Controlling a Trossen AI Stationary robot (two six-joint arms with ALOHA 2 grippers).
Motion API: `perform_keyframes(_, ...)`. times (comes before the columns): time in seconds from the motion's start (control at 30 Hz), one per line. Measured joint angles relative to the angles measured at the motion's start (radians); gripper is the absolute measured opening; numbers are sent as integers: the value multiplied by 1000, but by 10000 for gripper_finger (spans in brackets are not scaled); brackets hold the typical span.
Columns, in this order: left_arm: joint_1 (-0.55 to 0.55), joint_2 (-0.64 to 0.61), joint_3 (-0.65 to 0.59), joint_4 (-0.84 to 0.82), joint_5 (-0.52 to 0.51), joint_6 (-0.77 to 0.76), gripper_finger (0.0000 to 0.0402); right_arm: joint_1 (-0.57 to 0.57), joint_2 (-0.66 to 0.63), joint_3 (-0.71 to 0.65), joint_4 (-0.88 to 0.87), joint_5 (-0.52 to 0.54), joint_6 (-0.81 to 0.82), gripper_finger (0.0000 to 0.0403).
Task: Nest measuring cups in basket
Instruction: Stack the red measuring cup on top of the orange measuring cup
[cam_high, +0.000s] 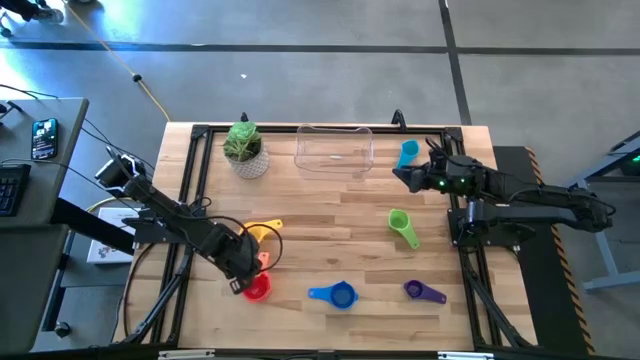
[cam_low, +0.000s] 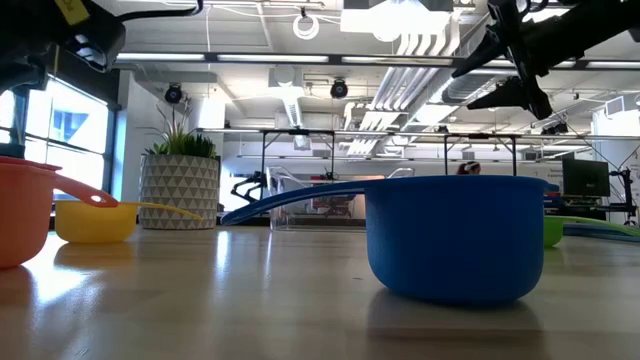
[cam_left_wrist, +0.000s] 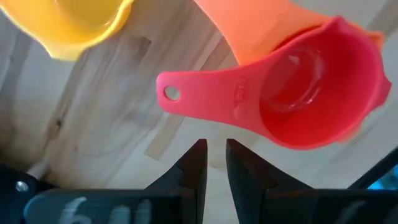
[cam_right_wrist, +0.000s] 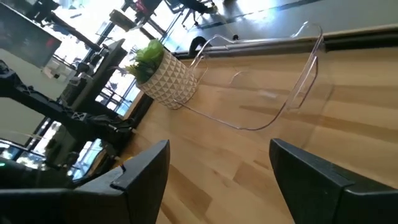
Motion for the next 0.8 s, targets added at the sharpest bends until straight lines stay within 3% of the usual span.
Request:
perform_keyframes(0.17,-2,14,-15,3,1,-32,51,4,21,0,122,-96,-25,266)
perform_keyframes(0.4,-6,16,-81,3,75,-123,51,48,90,0,399,-107,-78,266)
perform_keyframes(0.8,38,16,-167,157,69,-117,51,54,182,0,419,-107,-54,266)
